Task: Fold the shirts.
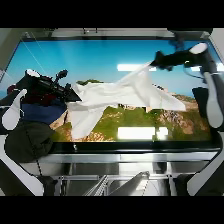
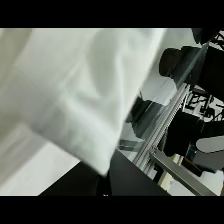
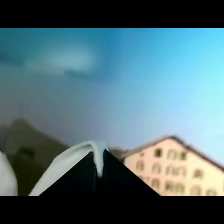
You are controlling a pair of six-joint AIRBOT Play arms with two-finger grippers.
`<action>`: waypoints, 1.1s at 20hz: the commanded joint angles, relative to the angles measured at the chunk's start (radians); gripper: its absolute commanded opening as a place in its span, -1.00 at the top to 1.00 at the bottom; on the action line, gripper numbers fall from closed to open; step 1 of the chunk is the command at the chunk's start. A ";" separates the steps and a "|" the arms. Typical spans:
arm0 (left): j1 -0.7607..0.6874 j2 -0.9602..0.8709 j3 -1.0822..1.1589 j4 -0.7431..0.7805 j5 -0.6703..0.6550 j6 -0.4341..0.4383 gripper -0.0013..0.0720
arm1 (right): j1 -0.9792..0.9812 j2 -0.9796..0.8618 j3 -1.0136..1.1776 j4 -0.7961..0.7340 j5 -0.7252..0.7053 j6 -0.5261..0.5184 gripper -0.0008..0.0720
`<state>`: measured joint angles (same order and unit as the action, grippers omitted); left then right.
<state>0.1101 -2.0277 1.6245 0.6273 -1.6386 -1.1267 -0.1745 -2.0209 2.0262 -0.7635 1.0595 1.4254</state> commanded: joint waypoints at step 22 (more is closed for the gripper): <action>0.000 0.000 0.000 0.001 -0.039 0.000 0.91 | -0.225 0.175 -0.389 0.023 0.612 -0.176 0.93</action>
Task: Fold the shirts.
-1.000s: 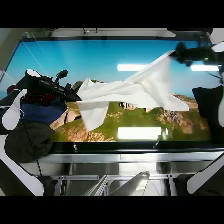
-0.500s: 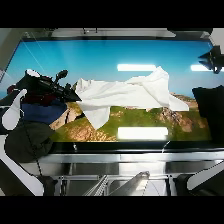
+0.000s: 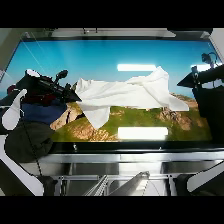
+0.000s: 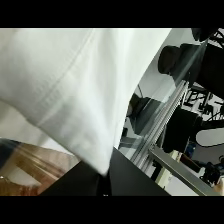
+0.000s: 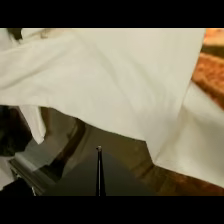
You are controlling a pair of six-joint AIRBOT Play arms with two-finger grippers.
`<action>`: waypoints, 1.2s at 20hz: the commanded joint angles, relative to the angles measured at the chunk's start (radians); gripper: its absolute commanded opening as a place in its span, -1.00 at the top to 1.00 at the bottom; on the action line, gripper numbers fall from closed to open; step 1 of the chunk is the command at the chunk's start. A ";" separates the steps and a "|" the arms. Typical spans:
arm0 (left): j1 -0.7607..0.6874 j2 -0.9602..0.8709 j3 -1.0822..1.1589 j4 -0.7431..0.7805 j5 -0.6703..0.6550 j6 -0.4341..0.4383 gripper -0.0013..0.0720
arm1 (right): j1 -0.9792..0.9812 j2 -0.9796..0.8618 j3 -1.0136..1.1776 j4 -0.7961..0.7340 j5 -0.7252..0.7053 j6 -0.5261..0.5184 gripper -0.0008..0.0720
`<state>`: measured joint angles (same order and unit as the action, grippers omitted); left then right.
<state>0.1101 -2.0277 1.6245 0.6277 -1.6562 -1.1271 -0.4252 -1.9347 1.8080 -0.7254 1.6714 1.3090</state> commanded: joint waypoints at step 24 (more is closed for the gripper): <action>-0.002 0.000 0.000 0.001 -0.025 0.000 0.91 | 0.167 0.457 -0.944 -0.009 -1.018 -0.606 0.00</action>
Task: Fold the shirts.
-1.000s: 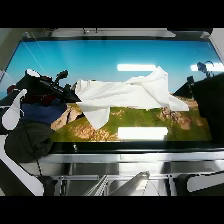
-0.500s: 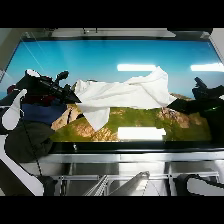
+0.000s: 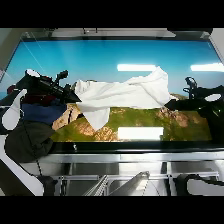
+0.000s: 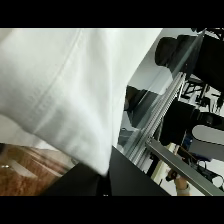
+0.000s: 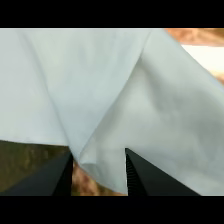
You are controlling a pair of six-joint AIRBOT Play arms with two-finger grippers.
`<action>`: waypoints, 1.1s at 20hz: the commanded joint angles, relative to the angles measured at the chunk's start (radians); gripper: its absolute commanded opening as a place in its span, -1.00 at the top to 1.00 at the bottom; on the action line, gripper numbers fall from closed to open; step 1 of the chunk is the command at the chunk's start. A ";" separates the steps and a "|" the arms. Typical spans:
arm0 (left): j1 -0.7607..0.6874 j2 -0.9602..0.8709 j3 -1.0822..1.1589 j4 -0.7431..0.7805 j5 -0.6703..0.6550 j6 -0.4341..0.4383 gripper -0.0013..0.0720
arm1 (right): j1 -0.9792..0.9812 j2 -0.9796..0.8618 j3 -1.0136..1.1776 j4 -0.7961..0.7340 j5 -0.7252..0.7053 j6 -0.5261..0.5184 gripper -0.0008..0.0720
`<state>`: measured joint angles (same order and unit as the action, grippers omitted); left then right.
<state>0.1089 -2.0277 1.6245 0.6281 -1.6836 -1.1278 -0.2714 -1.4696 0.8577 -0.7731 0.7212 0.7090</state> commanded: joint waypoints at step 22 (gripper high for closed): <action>0.000 0.000 0.000 0.000 -0.087 0.001 0.91 | -0.285 -0.183 0.387 0.280 0.089 0.152 0.93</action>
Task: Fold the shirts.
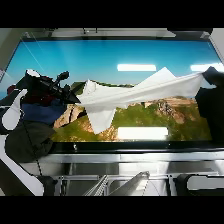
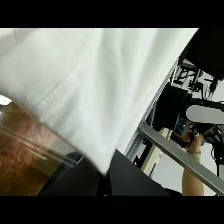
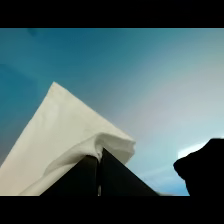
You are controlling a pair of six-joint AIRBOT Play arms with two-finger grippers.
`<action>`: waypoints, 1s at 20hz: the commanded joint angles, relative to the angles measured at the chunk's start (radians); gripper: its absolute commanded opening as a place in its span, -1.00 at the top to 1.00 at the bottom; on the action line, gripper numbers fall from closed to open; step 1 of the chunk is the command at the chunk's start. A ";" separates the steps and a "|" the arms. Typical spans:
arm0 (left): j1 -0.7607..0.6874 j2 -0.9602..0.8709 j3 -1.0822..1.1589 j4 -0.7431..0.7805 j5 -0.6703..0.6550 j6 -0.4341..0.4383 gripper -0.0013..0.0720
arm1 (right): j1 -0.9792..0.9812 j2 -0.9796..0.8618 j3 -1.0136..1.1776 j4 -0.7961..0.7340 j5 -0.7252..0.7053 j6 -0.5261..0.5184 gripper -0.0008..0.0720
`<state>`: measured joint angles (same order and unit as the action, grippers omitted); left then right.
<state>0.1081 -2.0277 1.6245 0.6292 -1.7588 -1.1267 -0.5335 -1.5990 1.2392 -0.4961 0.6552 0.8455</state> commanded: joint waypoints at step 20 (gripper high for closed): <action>0.198 0.850 0.466 -1.048 0.286 0.217 0.90 | -0.301 1.069 0.080 0.673 0.137 -0.294 0.93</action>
<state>0.2108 -1.3464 2.0830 -0.3691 -1.6180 -0.9146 -0.7746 -0.7364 1.3163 0.2028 0.9184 0.5617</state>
